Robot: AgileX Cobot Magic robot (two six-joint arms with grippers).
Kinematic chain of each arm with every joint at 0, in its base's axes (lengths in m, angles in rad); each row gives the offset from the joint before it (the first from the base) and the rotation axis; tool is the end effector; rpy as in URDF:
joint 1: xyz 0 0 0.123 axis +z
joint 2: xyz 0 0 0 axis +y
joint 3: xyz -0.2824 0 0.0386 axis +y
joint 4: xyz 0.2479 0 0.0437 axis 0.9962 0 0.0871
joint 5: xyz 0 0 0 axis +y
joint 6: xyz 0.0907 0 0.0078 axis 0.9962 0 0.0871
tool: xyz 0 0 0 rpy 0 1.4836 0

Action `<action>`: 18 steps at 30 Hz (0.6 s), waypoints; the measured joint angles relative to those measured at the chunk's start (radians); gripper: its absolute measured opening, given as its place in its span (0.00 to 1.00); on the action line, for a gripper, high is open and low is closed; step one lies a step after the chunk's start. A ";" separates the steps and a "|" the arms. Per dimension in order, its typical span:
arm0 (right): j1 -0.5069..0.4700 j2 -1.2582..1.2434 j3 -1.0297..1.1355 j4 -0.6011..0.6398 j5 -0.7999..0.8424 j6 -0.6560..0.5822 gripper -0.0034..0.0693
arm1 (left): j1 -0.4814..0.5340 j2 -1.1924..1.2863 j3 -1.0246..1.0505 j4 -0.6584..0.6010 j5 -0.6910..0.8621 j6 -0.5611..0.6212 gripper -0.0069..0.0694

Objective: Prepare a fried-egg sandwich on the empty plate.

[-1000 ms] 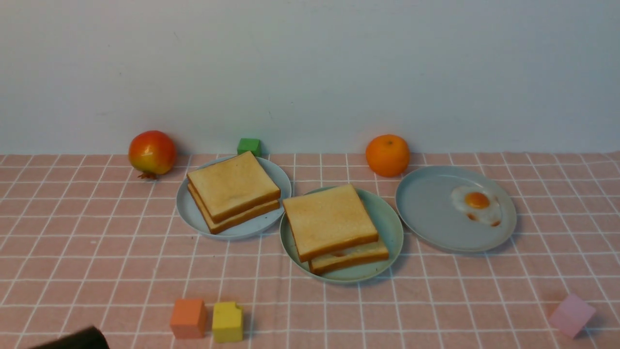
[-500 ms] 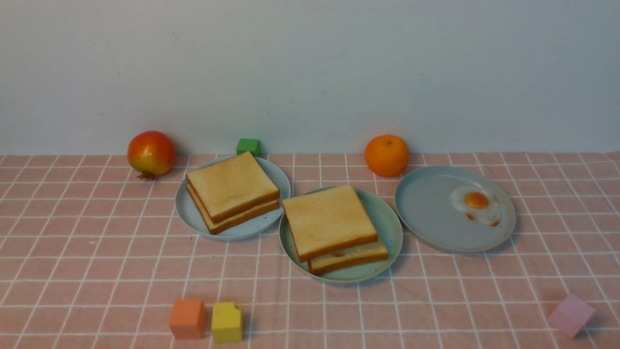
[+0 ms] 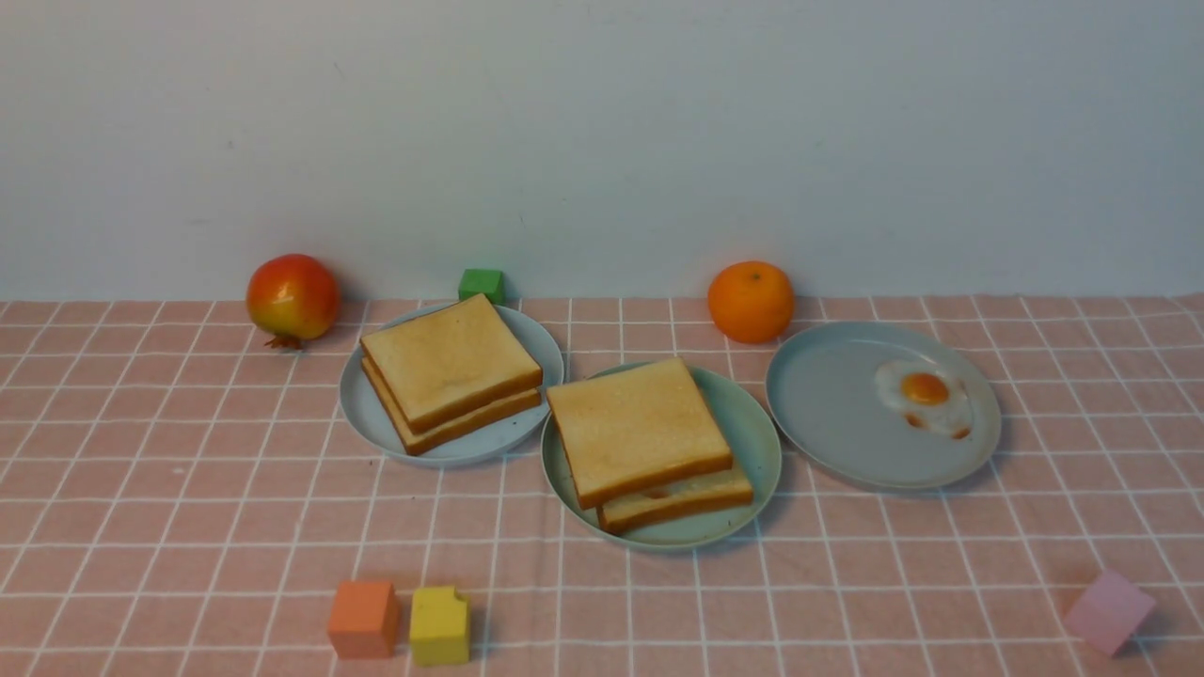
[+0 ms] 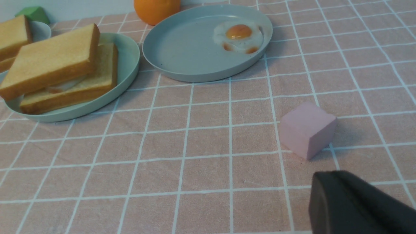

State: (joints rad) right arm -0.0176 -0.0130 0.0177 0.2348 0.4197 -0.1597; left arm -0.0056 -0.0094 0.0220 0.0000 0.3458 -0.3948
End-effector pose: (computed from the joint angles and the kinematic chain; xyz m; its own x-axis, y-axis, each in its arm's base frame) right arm 0.0512 0.0078 0.1712 -0.3246 0.0608 -0.9439 -0.0544 0.9951 0.0828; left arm 0.0534 -0.0003 0.1750 -0.2494 -0.3832 -0.8893 -0.0979 0.9236 -0.3706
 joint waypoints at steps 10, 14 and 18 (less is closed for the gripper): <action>0.000 0.000 0.000 0.000 0.000 0.000 0.11 | 0.000 0.000 0.000 0.000 0.001 -0.002 0.11; 0.000 0.000 0.000 0.000 0.000 0.000 0.12 | 0.000 0.000 0.000 0.000 0.001 -0.002 0.11; 0.000 0.000 0.000 0.000 0.000 0.000 0.13 | 0.000 0.000 0.000 0.000 0.001 -0.002 0.11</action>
State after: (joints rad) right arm -0.0176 -0.0130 0.0177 0.2348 0.4197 -0.1597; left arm -0.0056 -0.0094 0.0220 0.0000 0.3468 -0.3972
